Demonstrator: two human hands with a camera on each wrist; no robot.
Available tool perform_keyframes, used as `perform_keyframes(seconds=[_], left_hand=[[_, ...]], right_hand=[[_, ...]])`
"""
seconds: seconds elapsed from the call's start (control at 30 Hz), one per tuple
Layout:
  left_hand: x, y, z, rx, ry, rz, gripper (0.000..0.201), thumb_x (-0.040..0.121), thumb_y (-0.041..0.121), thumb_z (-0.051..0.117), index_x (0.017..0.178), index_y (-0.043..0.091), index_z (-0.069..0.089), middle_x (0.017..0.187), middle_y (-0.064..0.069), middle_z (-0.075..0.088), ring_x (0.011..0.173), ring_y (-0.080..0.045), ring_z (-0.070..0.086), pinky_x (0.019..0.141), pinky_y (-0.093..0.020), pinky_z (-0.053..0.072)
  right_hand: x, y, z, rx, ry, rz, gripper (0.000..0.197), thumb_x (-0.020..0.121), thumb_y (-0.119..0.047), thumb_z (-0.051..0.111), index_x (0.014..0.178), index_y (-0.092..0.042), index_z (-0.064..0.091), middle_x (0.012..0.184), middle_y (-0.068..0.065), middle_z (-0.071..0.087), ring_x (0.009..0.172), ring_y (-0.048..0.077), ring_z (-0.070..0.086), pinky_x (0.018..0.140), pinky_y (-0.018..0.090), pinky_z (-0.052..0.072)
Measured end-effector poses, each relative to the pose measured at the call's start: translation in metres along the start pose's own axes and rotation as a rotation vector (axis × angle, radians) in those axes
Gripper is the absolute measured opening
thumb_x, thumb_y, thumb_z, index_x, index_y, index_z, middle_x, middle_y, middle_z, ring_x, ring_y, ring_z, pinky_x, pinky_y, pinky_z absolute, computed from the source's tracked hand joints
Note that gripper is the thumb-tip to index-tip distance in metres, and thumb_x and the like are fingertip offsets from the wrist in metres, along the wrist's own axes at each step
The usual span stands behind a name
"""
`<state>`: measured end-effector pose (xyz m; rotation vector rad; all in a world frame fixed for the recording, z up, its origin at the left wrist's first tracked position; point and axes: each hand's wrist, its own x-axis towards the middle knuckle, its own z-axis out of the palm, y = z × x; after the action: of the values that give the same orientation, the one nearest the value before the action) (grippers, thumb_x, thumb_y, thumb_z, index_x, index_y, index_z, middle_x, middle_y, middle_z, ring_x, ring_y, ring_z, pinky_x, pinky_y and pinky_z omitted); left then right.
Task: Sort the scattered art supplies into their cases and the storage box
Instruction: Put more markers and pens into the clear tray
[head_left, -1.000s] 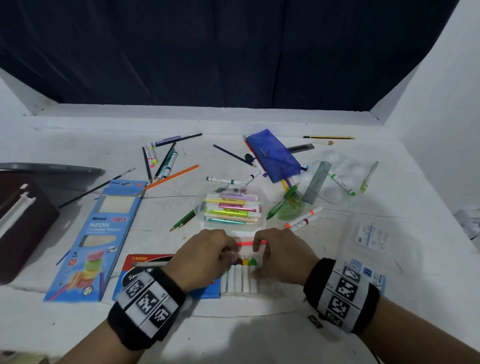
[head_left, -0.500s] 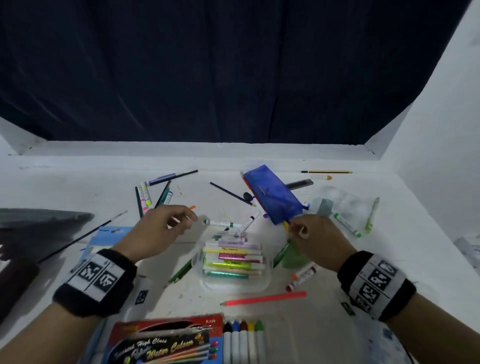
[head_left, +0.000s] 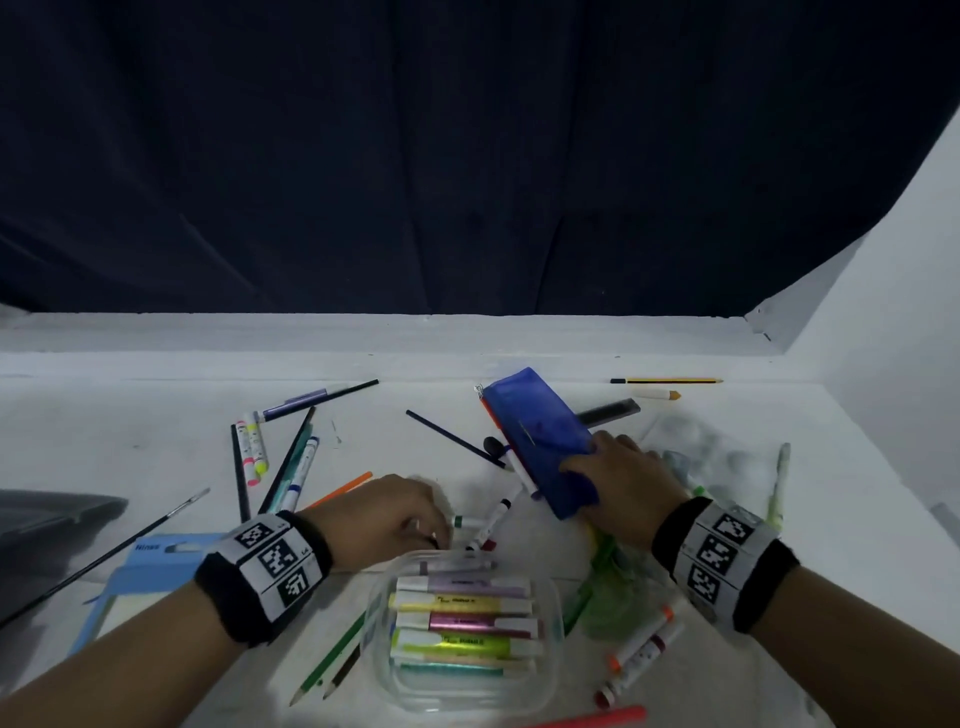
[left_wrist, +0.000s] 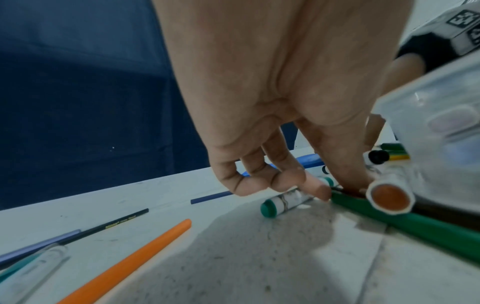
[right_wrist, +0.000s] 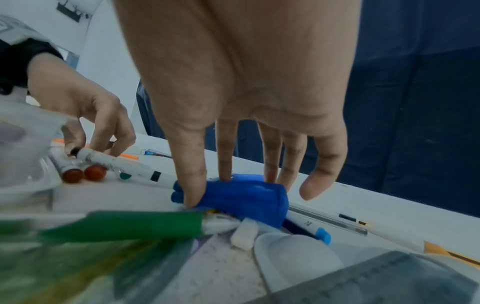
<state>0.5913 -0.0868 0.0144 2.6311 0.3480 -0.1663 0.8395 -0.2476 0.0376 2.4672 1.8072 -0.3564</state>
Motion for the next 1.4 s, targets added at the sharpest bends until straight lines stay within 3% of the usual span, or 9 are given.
perform_keyframes(seconds=[0.23,0.53,0.63,0.8,0.93,1.0,1.1,1.2,1.4], left_hand=[[0.012,-0.001,0.002,0.033,0.013,0.025,0.014,0.092,0.038,0.068,0.097,0.029,0.077,0.096,0.018,0.062,0.09,0.004,0.054,0.074,-0.001,0.035],[0.015,-0.004,0.003,-0.041,-0.026,0.032,0.011,0.092,0.033,0.069,0.101,0.033,0.075,0.096,0.02,0.061,0.091,0.007,0.055,0.075,-0.006,0.041],[0.02,-0.004,0.001,-0.012,-0.049,0.057,0.014,0.092,0.034,0.069,0.102,0.029,0.077,0.097,0.015,0.064,0.085,0.01,0.054,0.072,-0.004,0.037],[0.027,-0.011,0.001,0.052,-0.063,0.124,0.016,0.091,0.037,0.069,0.094,0.025,0.078,0.085,0.009,0.065,0.079,-0.004,0.057,0.068,-0.008,0.037],[0.027,-0.01,0.0,0.183,-0.004,0.151,0.028,0.087,0.032,0.061,0.064,0.017,0.06,0.072,0.004,0.053,0.065,-0.01,0.049,0.065,-0.02,0.041],[0.024,-0.012,-0.002,0.177,-0.007,0.113,0.027,0.083,0.037,0.056,0.066,0.016,0.058,0.074,0.003,0.052,0.067,-0.01,0.051,0.066,-0.022,0.043],[0.014,-0.021,-0.005,0.017,0.003,0.031,0.02,0.082,0.043,0.062,0.076,0.024,0.064,0.082,0.012,0.055,0.076,-0.003,0.054,0.068,-0.014,0.041],[-0.004,-0.027,-0.012,-0.083,0.067,-0.012,0.014,0.084,0.045,0.066,0.083,0.031,0.067,0.089,0.018,0.056,0.081,-0.005,0.058,0.072,-0.021,0.049],[-0.047,-0.017,-0.026,-0.214,0.372,-0.098,0.01,0.087,0.043,0.068,0.086,0.035,0.064,0.088,0.005,0.059,0.08,-0.017,0.058,0.071,-0.025,0.047]], right_hand=[[0.025,0.004,-0.004,0.063,0.032,-0.046,0.038,0.092,-0.04,0.058,0.128,-0.03,0.053,0.125,0.004,0.049,0.11,0.028,0.056,0.09,0.035,0.044],[0.047,0.018,-0.017,0.448,0.468,-0.01,0.019,0.096,-0.036,0.055,0.096,-0.017,0.058,0.083,0.006,0.058,0.075,0.025,0.054,0.068,0.038,0.048],[0.046,0.027,-0.013,0.357,0.462,0.037,0.019,0.097,-0.037,0.053,0.091,-0.019,0.054,0.086,0.005,0.056,0.077,0.024,0.055,0.066,0.035,0.047],[0.039,0.04,-0.006,0.385,0.432,0.188,0.027,0.095,-0.044,0.054,0.1,-0.017,0.053,0.099,0.007,0.053,0.084,0.028,0.057,0.073,0.036,0.049],[0.036,0.046,-0.006,0.461,0.437,0.282,0.036,0.092,-0.051,0.056,0.084,-0.018,0.043,0.086,0.001,0.058,0.076,0.022,0.055,0.067,0.034,0.047],[0.035,0.046,-0.005,0.506,0.412,0.291,0.038,0.092,-0.052,0.056,0.079,-0.016,0.049,0.081,0.001,0.058,0.078,0.022,0.057,0.07,0.035,0.049],[0.033,0.043,-0.002,0.565,0.391,0.221,0.037,0.092,-0.05,0.057,0.084,-0.013,0.054,0.082,0.001,0.056,0.082,0.022,0.053,0.071,0.032,0.043],[0.028,0.035,-0.001,0.677,0.364,0.151,0.039,0.093,-0.046,0.059,0.081,-0.01,0.054,0.083,0.006,0.061,0.078,0.024,0.057,0.067,0.032,0.043],[0.011,0.003,0.001,0.695,0.176,-0.135,0.02,0.096,-0.037,0.059,0.089,-0.018,0.057,0.09,-0.004,0.067,0.082,0.009,0.062,0.073,0.016,0.048]])
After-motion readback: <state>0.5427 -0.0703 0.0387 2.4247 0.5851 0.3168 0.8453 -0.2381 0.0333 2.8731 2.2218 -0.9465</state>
